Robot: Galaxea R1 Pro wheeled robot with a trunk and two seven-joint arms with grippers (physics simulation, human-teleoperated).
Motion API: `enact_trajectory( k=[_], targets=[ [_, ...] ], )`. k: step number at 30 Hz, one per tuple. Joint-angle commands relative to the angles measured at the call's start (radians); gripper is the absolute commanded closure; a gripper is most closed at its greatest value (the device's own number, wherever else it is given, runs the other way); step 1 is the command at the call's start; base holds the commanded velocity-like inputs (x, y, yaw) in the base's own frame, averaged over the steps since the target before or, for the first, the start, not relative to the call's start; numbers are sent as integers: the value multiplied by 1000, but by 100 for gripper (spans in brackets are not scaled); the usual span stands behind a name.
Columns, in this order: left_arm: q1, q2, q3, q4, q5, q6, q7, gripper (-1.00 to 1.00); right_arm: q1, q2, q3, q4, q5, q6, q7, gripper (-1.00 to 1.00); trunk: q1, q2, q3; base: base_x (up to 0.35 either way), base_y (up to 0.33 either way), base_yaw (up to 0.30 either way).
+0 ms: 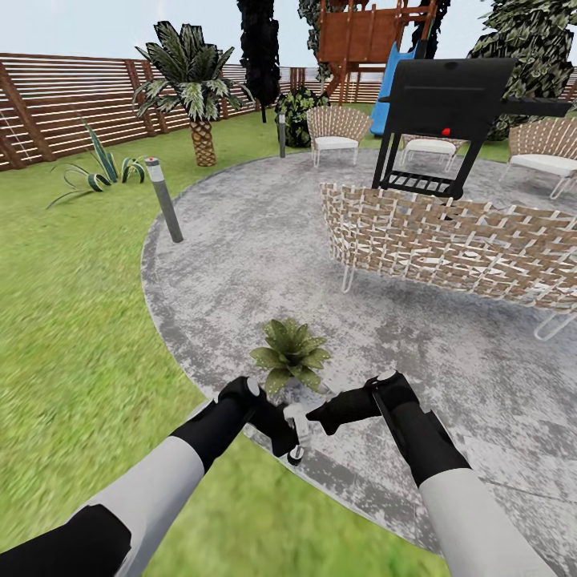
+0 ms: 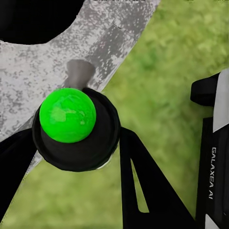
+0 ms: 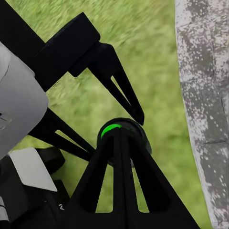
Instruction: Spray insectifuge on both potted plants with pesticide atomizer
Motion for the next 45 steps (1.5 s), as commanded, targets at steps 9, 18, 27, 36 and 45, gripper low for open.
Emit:
enact_trajectory(
  k=[9, 18, 27, 36, 45],
  targets=[
    [0, 0, 0, -32, -2, 10, -6, 100, -1, 0, -1, -1, 7, 7, 7, 100, 0, 0, -1, 0, 0, 0],
    [0, 0, 0, -32, -1, 10, -6, 100, -1, -1, 0, -1, 7, 7, 7, 100, 0, 0, -1, 0, 0, 0],
    [0, 60, 0, 0, -4, 11, -2, 100, -1, -2, 0, -1, 7, 7, 7, 100, 0, 0, -1, 0, 0, 0],
    [6, 236, 0, 38, -2, 5, -1, 100, -1, -4, -4, 0, 8, 7, 6, 100, 0, 0, -1, 0, 0, 0],
    [84, 351, 104, 38, 26, 4, 6, 100, 11, -179, -149, 15, 7, 5, -10, -100, 0, 0, -1, 0, 0, 0]
  ],
)
